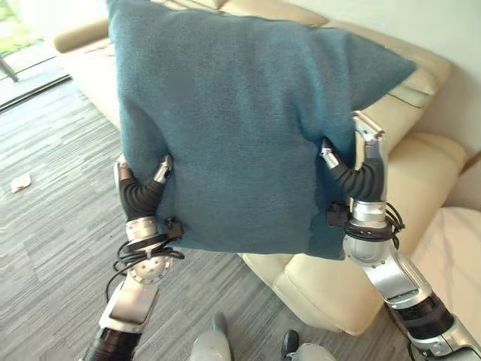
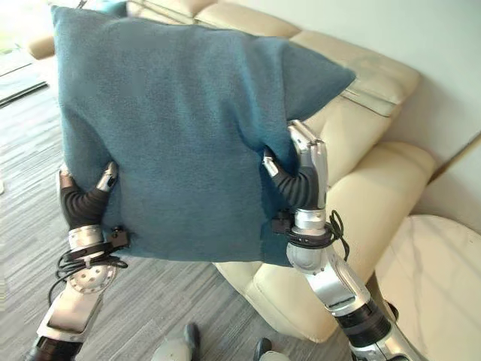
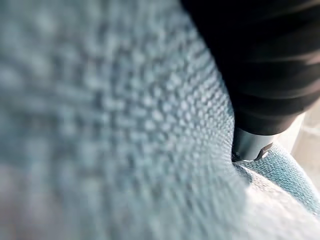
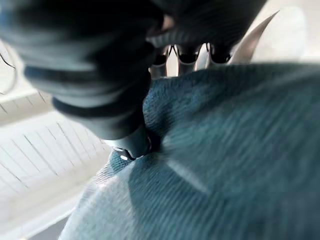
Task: Pick up all the scattered cushions and arrange them neatly on the sofa.
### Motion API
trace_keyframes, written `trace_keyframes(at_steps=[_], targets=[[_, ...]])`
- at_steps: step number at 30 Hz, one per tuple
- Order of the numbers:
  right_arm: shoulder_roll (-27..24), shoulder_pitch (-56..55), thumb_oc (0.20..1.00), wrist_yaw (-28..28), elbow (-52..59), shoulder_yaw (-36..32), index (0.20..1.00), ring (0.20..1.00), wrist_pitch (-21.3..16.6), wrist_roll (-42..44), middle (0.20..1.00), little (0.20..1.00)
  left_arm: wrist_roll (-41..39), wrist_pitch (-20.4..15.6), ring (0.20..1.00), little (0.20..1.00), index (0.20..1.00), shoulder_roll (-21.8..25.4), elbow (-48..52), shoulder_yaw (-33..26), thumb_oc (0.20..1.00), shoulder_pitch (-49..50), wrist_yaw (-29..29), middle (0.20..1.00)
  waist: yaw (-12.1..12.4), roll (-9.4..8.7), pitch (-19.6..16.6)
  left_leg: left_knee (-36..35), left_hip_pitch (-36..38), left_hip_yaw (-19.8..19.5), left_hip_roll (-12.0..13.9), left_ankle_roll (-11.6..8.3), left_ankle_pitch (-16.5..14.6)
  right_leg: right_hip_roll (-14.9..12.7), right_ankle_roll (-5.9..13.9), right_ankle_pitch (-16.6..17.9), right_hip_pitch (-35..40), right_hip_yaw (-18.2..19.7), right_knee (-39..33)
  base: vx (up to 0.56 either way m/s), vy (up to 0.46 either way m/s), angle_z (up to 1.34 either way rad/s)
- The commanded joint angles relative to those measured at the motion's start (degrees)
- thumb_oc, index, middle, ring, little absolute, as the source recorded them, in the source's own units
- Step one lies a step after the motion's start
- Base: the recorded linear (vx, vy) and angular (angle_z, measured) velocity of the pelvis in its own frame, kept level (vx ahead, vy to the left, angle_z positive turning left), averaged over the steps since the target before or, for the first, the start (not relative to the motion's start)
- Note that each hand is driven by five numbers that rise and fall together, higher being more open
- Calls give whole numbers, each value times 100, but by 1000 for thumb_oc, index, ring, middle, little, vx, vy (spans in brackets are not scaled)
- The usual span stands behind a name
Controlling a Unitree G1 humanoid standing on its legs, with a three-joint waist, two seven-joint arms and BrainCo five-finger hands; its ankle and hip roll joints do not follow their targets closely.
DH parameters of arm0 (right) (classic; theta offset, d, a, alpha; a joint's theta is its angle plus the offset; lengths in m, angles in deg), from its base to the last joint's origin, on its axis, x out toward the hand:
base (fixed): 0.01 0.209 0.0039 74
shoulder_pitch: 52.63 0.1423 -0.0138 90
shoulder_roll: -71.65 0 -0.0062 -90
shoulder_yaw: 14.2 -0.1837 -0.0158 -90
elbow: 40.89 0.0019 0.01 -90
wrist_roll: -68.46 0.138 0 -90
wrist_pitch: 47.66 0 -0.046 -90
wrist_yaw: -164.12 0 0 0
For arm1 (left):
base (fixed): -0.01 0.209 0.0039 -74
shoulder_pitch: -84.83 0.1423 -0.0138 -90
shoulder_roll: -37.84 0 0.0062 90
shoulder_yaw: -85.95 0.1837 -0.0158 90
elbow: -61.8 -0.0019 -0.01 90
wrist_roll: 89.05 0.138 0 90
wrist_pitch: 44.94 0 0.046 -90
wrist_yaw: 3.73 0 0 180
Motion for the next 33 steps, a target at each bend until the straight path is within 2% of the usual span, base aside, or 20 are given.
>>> trace_keyframes(at_steps=[1, 2, 7, 13, 17, 18, 19, 20, 21, 22, 23, 24, 25, 26, 27, 28, 29, 30, 31, 33], targets=[[312, 425, 200, -28, 153, 265, 200, 200, -376, -275, 200, 200, 9, -668, 200, 200, 200, 234, 564, 105, 200, -431, 81, 200, -17, -268, -532, -554, 220, 133, 272, -497, -61, 352, 309, -313, -98, 72, -645, 9, 137, 104], [364, 305, 200, -46, 114, 229, 200, 200, -387, -260, 200, 200, 37, -584, 200, 200, 200, 246, 523, 75, 200, -371, 79, 200, 13, -234, -600, -892, 343, 130, 281, -523, 34, 338, 309, -285, -21, -90, -661, 18, 140, 95], [483, 194, 200, -10, 50, 264, 200, 200, -433, -183, 200, 200, 115, -494, 200, 200, 200, 244, 522, 20, 200, -225, 116, 200, 94, -276, -572, -949, 407, -7, 189, -476, -35, 292, 361, -161, 51, -169, -688, 6, 133, 63], [831, 223, 200, 258, -71, 399, 200, 200, -535, 279, 200, 200, 58, -438, 200, 200, 200, 193, 520, -50, 200, -77, 159, 200, 280, -480, -473, -949, 389, -33, -108, -260, -201, 46, 587, 137, 10, -38, -735, -2, 186, 1], [907, 212, 200, 319, -90, 349, 200, 200, -476, 324, 200, 200, 2, -437, 200, 200, 200, 180, 477, -53, 200, -148, 165, 200, 307, -557, -431, -949, 324, -48, -288, -131, -267, -110, 695, 171, -107, 61, -612, 4, 208, -9], [927, 163, 200, 346, -15, 296, 200, 200, -439, 282, 200, 200, -40, -424, 200, 200, 200, 199, 459, -30, 200, -202, 180, 200, 295, -540, -358, -949, 303, -98, -424, -7, -311, -259, 729, 75, -247, 153, -94, 3, 177, -16], [926, 163, 200, 349, -9, 292, 200, 200, -435, 282, 200, 200, -41, -424, 200, 200, 200, 200, 458, -29, 200, -207, 181, 200, 300, -547, -356, -949, 302, -95, -435, 0, -312, -280, 735, 48, -274, 163, -43, 3, 256, -12], [940, 167, 200, 367, 24, 303, 200, 200, -406, 243, 200, 200, -39, -417, 200, 200, 200, 224, 450, -16, 200, -260, 168, 200, 280, -532, -294, -949, 310, -134, -481, 73, -330, -362, 725, -4, -443, 312, 489, 42, 242, 1], [977, 153, 200, 350, 18, 338, 200, 200, -410, 213, 200, 200, -28, -397, 200, 200, 200, 271, 380, 48, 200, -388, 76, 200, 204, -481, -180, -949, 358, -220, -527, 198, -378, -388, 750, 55, -746, 606, 1609, 88, 305, 0], [978, 141, 200, 379, -38, 340, 200, 200, -376, 227, 200, 200, -39, -348, 200, 200, 200, 277, 317, 93, 200, -428, 72, 200, 150, -446, -128, -949, 416, -287, -540, 261, -403, -322, 752, 68, -989, 806, 2162, 76, 223, 11], [976, 148, 200, 379, -39, 337, 200, 200, -376, 228, 200, 200, -39, -349, 200, 200, 200, 276, 313, 93, 200, -437, 71, 200, 158, -449, -135, -949, 390, -277, -544, 265, -382, -327, 743, 79, -1031, 816, 2184, 154, 150, 24], [962, 154, 200, 355, -50, 327, 200, 200, -385, 209, 200, 200, 33, -281, 200, 200, 200, 252, 245, 123, 200, -442, 63, 200, 89, -416, -51, -949, 540, -352, -577, 315, -503, -120, 712, -8, -1402, 1152, 2690, 98, 80, 25], [959, 159, 200, 353, -51, 326, 200, 200, -386, 208, 200, 200, 35, -281, 200, 200, 200, 250, 244, 123, 200, -449, 62, 200, 101, -410, -56, -949, 520, -339, -568, 314, -483, -108, 697, 17, -1424, 1157, 2681, 246, 105, 5], [943, 192, 200, 320, -27, 298, 200, 200, -431, 218, 200, 200, 93, -292, 200, 200, 200, 245, 250, 113, 200, -468, 71, 200, 73, -388, 2, -949, 604, -392, -640, 310, -566, 64, 588, -157, -1699, 1143, 2349, 224, 1, -3], [919, 206, 200, 320, -36, 263, 200, 200, -436, 238, 200, 200, 102, -307, 200, 200, 200, 234, 254, 101, 200, -467, 102, 200, 54, -399, 18, -949, 640, -431, -695, 286, -638, 103, 567, -152, -1776, 1125, 1968, 244, 4, 0], [918, 207, 200, 322, -37, 261, 200, 200, -436, 242, 200, 200, 101, -307, 200, 200, 200, 234, 255, 100, 200, -467, 105, 200, 47, -382, 15, -949, 642, -440, -675, 282, -646, 125, 565, -138, -1742, 1106, 1912, 325, -57, 19], [910, 246, 200, 361, 17, 226, 200, 200, -464, 329, 200, 200, 60, -362, 200, 200, 200, 176, 267, 70, 200, -466, 142, 200, -18, -414, 69, -949, 804, -525, -831, 214, -802, 126, 662, 133, -1971, 1055, 846, 236, -33, 12], [910, 246, 200, 368, 21, 225, 200, 200, -460, 336, 200, 200, 57, -364, 200, 200, 200, 177, 266, 66, 200, -465, 145, 200, -30, -389, 67, -949, 808, -536, -804, 212, -810, 161, 668, 191, -1899, 1027, 716, 513, -88, 18], [905, 275, 200, 376, 10, 242, 200, 200, -459, 394, 200, 200, 27, -395, 200, 200, 200, 121, 216, 34, 200, -521, 118, 200, -87, -400, 81, -949, 1023, -592, -872, 114, -981, 126, 873, 569, -2034, 880, -306, 306, -48, 23], [896, 275, 200, 382, -22, 247, 200, 200, -442, 426, 200, 200, 33, -396, 200, 200, 200, 74, 160, 29, 200, -572, 86, 200, -154, -357, 85, -949, 1179, -589, -838, 63, -1117, 135, 971, 789, -2046, 756, -765, 333, -55, 29]])
